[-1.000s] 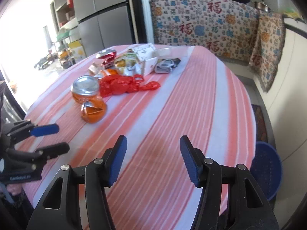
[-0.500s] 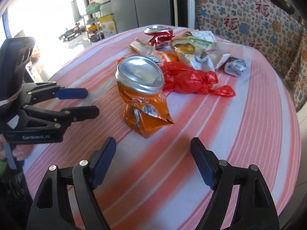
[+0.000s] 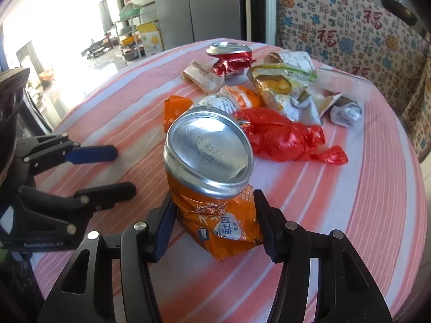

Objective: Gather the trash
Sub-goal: 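Grasp the crushed orange can with right tool while left tool grasps the wrapped bread roll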

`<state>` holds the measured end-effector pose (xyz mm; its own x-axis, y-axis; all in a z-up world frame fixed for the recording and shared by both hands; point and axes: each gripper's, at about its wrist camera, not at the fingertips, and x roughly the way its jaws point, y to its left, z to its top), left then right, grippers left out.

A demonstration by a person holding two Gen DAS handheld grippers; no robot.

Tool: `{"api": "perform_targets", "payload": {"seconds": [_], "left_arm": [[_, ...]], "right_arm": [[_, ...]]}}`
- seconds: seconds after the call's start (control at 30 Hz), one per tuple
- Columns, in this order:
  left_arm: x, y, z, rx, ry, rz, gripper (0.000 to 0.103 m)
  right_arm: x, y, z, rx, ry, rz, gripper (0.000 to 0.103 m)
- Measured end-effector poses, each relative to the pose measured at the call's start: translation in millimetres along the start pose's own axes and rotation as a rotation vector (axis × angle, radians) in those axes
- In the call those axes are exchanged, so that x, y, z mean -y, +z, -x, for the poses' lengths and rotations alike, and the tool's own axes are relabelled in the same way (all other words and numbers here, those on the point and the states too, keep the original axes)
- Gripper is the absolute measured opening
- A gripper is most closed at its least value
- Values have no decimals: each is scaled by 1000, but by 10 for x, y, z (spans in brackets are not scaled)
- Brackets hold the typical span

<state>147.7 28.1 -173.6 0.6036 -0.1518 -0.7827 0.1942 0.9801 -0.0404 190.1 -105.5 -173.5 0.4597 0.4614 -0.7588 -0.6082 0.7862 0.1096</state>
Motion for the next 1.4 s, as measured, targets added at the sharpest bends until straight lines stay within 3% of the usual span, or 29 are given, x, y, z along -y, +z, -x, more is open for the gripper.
{"api": "perform_targets", "payload": {"seconds": [0.23, 0.33, 0.37, 0.43, 0.6, 0.73, 0.93, 1.03, 1.3, 1.33, 1.4], "left_arm": [[-114, 242, 8, 18, -123, 18, 53], [-57, 470, -39, 41, -138, -65, 55], [-36, 550, -102, 30, -140, -100, 62], [-13, 679, -247, 9, -129, -159, 68], [7, 878, -569, -33, -66, -261, 69], [-36, 924, -674, -52, 10, -276, 69], [-143, 887, -513, -10, 15, -281, 70], [-179, 929, -573, -23, -21, -269, 70], [24, 944, -766, -11, -39, -372, 70], [27, 943, -764, -7, -50, -368, 69], [-1, 934, -732, 1, -81, -331, 58]], "right_arm": [[330, -493, 416, 22, -124, -111, 57], [433, -535, 470, 34, -117, -159, 57], [433, -536, 482, 37, -119, -161, 57], [439, -549, 493, 42, -122, -168, 57], [450, -566, 516, 46, -133, -178, 57], [500, -567, 518, 48, -132, -199, 57], [493, -566, 498, 47, -137, -189, 57], [499, -555, 488, 48, -136, -191, 58], [577, -586, 525, 58, -137, -218, 57], [597, -587, 534, 59, -143, -224, 57], [650, -591, 552, 63, -155, -242, 57]]}}
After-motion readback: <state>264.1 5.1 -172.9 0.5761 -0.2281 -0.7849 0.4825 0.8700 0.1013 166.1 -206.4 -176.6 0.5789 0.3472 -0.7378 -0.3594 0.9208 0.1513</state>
